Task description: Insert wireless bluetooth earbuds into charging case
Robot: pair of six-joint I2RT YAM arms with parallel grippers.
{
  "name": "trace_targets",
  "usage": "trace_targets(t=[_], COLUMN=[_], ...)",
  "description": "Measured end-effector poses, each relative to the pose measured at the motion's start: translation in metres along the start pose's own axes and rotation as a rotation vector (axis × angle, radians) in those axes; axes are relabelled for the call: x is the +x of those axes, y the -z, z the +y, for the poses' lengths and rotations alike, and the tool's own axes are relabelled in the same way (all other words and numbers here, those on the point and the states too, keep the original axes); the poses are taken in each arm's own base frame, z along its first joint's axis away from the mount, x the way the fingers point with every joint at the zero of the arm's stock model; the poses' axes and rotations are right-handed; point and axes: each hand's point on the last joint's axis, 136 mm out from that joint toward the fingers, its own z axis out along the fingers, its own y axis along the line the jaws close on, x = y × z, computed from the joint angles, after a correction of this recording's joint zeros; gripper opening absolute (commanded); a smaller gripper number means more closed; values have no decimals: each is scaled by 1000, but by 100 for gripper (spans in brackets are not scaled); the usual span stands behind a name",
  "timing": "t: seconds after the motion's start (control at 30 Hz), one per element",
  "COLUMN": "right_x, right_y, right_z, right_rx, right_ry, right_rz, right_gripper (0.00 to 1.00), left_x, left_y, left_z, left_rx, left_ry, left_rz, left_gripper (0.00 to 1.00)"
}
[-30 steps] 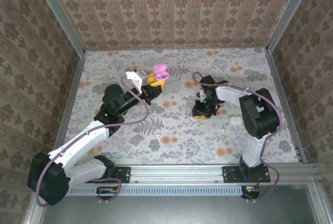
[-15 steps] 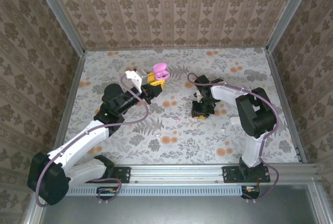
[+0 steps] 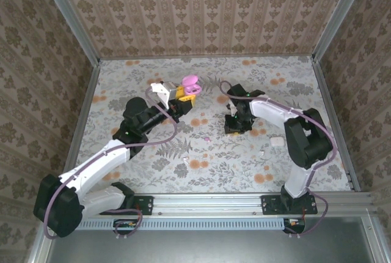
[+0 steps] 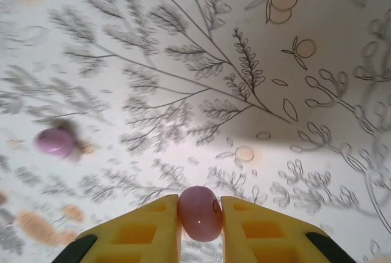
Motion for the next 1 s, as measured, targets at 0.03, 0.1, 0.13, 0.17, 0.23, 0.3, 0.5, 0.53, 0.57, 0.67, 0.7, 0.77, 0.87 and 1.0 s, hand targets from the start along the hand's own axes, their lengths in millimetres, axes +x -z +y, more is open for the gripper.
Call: trace_targets(t=[0.03,0.1,0.13,0.17,0.23,0.3,0.5,0.53,0.57,0.67,0.7,0.77,0.87,1.0], right_x=[-4,-11,-15,-19,-24,-28,-35,-35,-35,-34,-33,-31,-33,-34], right_y=[12,35,48,61,85,109,180,189,196,210,212,218,223,226], right_z=[3,9,12,16,23,29,58,65,71,87,90,98,109,118], right_rx=[-2,-11,-14,-19,-31,-38,-89,-100,-110,-135,-138,-149,-162,-169], right_ry=[6,19,27,34,46,58,122,136,148,190,202,226,254,284], right_rz=[-29,-88,-119,-151,-207,-258,-412,-433,-449,-477,-479,-487,-500,-507], right_gripper=[23,23,23,23,23,23,23,23,23,23,23,23,23,23], left_x=[3,9,12,15,20,26,41,42,43,45,45,45,41,39], left_y=[-1,-4,-5,-6,-9,-12,-18,-19,-19,-21,-21,-21,-22,-23], left_z=[1,2,3,4,4,4,2,2,1,-1,-2,-5,-8,-9], left_rx=[0,-2,-3,-3,-2,5,20,23,26,36,39,51,64,73], left_ry=[3,8,11,13,17,20,23,21,20,17,17,14,6,0], left_rz=[8,23,31,38,52,67,103,105,108,113,115,114,107,102], left_gripper=[34,34,34,34,34,34,34,34,34,34,34,34,34,34])
